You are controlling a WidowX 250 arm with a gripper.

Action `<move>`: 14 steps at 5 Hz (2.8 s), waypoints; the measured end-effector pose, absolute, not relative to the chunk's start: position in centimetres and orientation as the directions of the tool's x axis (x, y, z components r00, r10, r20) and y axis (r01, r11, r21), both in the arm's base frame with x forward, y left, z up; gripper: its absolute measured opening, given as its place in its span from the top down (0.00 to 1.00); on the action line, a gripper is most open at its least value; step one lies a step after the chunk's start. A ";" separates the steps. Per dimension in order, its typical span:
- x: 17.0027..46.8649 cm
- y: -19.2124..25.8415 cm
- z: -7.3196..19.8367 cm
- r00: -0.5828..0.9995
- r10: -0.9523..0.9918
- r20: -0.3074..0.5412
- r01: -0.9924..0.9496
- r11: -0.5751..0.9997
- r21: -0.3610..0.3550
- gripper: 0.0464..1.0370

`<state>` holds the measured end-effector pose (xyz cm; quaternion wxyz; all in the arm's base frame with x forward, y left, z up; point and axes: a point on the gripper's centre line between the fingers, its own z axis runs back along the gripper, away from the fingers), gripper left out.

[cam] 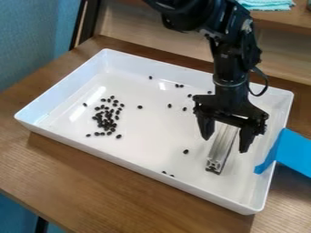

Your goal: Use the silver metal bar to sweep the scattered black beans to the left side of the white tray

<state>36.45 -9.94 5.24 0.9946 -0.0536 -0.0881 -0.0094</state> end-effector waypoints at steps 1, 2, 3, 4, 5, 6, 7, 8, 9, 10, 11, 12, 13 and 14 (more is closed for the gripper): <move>36.0 -9.9 4.6 0.985 0.016 0.169 0.004 0.993 -0.118 0.38; 35.2 -9.1 3.8 0.988 0.031 0.151 -0.014 0.994 -0.111 0.65; 34.7 -8.2 3.7 0.987 0.051 0.155 -0.036 0.994 -0.100 0.66; 34.3 -6.8 3.5 0.988 0.053 0.145 -0.040 0.995 -0.092 0.66; 34.1 -4.6 3.5 0.989 0.049 0.141 -0.035 0.994 -0.100 0.66; 34.3 -1.7 3.5 0.987 0.065 0.145 -0.051 0.994 -0.100 0.66; 34.6 1.3 3.6 0.986 0.084 0.142 -0.071 0.993 -0.100 0.66; 35.1 4.0 3.4 0.987 0.080 0.141 -0.067 0.993 -0.092 0.66; 35.1 5.5 3.1 0.988 0.072 0.134 -0.060 0.994 -0.087 0.66; 36.0 6.0 2.7 0.988 0.071 0.140 -0.063 0.996 -0.065 0.66; 36.0 6.2 2.7 0.988 0.064 0.139 -0.057 0.997 -0.060 0.66; 35.4 7.4 2.5 0.990 0.063 0.125 -0.056 0.997 -0.059 0.66; 34.3 10.2 2.6 0.991 0.088 0.104 -0.082 0.995 -0.061 0.66; 32.9 12.8 2.6 0.990 0.114 0.078 -0.109 0.992 -0.068 0.66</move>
